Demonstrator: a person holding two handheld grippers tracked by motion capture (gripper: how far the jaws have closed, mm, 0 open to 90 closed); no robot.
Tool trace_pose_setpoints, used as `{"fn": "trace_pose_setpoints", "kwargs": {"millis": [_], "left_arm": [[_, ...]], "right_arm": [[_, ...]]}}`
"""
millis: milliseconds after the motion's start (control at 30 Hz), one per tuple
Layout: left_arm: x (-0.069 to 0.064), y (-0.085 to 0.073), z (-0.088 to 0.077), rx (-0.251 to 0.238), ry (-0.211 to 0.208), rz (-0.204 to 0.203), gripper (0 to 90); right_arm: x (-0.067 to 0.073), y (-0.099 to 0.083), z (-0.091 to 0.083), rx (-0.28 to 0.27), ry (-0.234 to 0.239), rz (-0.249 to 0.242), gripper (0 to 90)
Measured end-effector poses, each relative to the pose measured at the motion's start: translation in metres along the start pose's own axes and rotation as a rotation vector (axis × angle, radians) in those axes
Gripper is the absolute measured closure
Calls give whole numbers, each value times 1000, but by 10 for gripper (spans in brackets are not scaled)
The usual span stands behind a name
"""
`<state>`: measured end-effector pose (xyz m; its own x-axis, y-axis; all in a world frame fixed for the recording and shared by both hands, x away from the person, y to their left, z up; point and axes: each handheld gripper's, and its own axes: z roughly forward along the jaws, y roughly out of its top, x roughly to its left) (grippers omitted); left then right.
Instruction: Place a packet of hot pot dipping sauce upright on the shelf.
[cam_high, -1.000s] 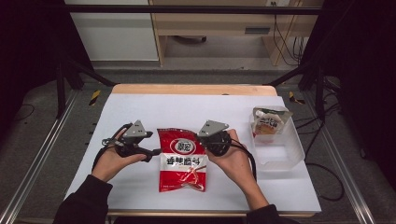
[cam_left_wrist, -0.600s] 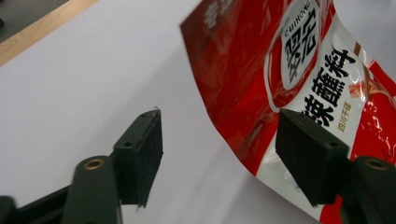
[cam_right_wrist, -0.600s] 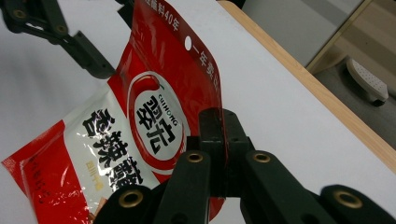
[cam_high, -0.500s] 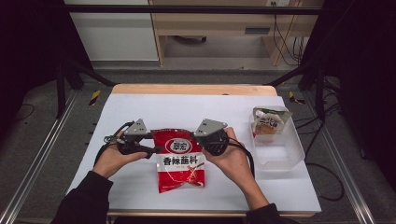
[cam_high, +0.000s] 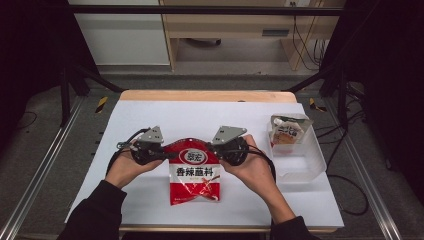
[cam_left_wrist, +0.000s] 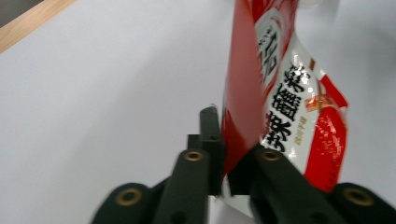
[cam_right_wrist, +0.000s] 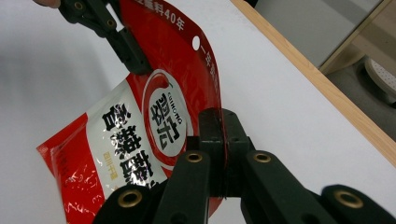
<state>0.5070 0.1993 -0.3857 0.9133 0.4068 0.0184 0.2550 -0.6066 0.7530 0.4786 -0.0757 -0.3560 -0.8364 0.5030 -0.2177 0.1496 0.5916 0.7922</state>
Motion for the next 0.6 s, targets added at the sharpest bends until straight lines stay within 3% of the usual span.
{"fn": "trace_pose_setpoints", "kwargs": {"millis": [267,300,333,600], "left_arm": [[-9,10,-5,-4,-11,38,897],[-10,12,-7,4,-10,55,897],[-11,13,-7,4,-9,58,898],[-13,18,-10,10,-7,85,899]], "right_arm": [[-6,7,-11,68,34,-42,773],[-8,12,-13,108,35,-60,653],[-9,15,-14,124,31,-77,614],[-15,30,-12,234,47,-149,389]]}}
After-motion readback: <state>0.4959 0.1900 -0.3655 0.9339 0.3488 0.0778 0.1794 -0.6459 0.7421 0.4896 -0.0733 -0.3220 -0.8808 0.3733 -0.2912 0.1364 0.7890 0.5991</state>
